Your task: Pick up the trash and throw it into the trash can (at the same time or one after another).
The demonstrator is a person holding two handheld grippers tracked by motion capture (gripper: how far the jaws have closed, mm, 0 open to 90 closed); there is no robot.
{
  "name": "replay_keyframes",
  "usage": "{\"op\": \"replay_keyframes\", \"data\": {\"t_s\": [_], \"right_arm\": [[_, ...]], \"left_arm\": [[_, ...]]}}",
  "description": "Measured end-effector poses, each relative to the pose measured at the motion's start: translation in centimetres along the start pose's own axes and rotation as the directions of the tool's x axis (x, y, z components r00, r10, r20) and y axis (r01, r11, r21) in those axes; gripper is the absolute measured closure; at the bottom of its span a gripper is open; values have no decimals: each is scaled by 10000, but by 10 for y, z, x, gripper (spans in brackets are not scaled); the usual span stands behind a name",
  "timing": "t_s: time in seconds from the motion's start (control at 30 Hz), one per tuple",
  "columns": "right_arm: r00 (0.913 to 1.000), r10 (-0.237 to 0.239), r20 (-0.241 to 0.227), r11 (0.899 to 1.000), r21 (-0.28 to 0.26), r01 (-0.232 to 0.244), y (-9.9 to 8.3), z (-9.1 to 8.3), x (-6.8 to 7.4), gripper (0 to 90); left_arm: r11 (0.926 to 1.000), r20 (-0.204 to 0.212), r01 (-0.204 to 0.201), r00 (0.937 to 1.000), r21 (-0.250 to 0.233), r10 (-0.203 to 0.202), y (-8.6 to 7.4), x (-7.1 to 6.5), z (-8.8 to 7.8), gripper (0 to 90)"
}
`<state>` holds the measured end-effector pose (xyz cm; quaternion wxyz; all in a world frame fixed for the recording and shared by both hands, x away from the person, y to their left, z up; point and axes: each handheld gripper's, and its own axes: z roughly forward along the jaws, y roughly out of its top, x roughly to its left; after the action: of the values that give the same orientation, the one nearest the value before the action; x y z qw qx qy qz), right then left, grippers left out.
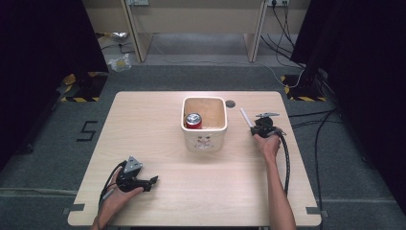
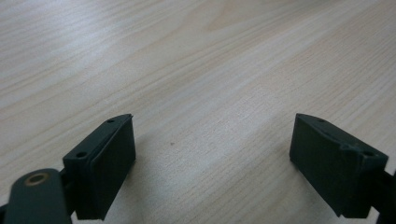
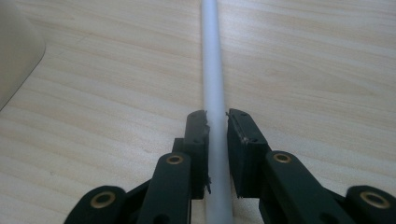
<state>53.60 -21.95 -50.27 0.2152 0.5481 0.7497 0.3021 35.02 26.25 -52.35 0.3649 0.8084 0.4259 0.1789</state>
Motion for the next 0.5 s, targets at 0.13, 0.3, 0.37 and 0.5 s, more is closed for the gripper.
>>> {"op": "replay_keyframes", "data": {"t_s": [0.13, 0.3, 0.37, 0.5], "right_arm": [[10000, -51, 51, 10000, -5, 51, 0, 0, 0, 788], [10000, -13, -30, 9999, -173, 13, 2, -5, 1, 789], [10000, -16, -50, 9997, -230, 15, 3, -7, 0, 789], [9999, 6, -130, 9994, -346, -11, 4, -10, -1, 789]], "left_arm": [[10000, 6, 3, 10000, -17, -3, 0, 0, 0, 135], [10000, -6, -1, 10000, -16, 1, 0, 0, 0, 135], [10000, 2, -1, 10000, -4, 1, 0, 0, 0, 135], [10000, 0, -5, 10000, -3, 5, 0, 0, 0, 135]]}}
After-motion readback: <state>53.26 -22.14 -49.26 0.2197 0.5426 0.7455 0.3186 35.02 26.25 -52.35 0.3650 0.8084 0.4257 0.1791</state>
